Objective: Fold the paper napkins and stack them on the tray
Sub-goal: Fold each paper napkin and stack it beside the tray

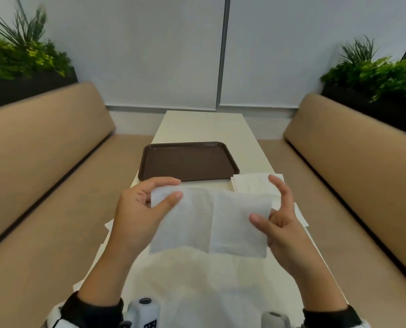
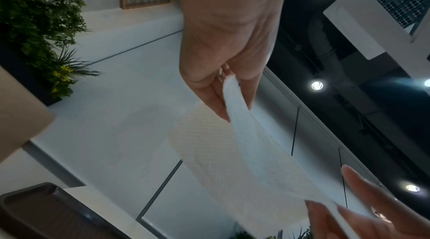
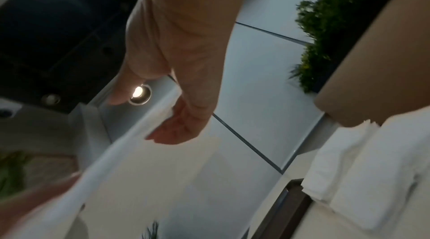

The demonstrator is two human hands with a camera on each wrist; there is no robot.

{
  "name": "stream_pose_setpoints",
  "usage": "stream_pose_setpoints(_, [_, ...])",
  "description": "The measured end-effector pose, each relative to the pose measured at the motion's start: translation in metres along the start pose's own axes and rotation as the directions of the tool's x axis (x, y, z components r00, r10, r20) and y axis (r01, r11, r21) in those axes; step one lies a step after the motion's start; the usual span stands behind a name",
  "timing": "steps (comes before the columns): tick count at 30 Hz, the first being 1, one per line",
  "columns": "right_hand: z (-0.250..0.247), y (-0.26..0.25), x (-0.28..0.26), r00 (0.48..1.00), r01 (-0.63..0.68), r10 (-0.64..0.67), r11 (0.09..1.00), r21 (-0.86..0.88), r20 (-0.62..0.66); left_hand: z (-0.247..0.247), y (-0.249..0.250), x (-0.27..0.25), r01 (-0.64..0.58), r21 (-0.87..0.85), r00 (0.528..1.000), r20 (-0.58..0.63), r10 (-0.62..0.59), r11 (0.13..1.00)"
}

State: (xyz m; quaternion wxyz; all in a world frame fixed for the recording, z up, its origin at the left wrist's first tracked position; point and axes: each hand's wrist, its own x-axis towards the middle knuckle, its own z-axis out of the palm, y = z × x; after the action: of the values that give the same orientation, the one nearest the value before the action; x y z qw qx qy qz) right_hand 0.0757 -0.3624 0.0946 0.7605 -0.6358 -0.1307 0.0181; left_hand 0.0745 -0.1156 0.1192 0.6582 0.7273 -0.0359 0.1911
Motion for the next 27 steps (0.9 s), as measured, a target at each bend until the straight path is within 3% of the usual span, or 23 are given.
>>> stream_pose_setpoints(5, [-0.01, -0.007, 0.004, 0.991, 0.084, -0.096, 0.989, -0.122, -0.097, -0.001, 0.0, 0.0, 0.009, 0.033, 0.999, 0.048, -0.011, 0.999])
stream_pose_setpoints(15, [-0.023, -0.01, 0.005, 0.99, 0.027, -0.063, 0.963, -0.267, -0.128, -0.004, -0.01, 0.003, 0.047, 0.013, 0.993, 0.108, -0.048, 0.999])
stream_pose_setpoints(19, [-0.036, -0.004, 0.002, 0.985, -0.005, -0.072, 0.895, -0.446, -0.155, 0.0, -0.019, -0.002, 0.035, 0.221, 0.98, 0.185, -0.077, 0.975])
stream_pose_setpoints(23, [-0.059, 0.019, -0.001, 0.989, -0.022, -0.027, 0.946, -0.324, -0.147, 0.018, -0.037, -0.002, 0.097, 0.189, 0.934, 0.322, -0.155, 0.977])
stream_pose_setpoints(27, [-0.087, 0.055, 0.004, 0.968, -0.138, 0.08, 0.961, -0.238, -0.24, 0.049, -0.066, 0.004, 0.204, 0.151, 0.908, 0.341, -0.244, 0.967])
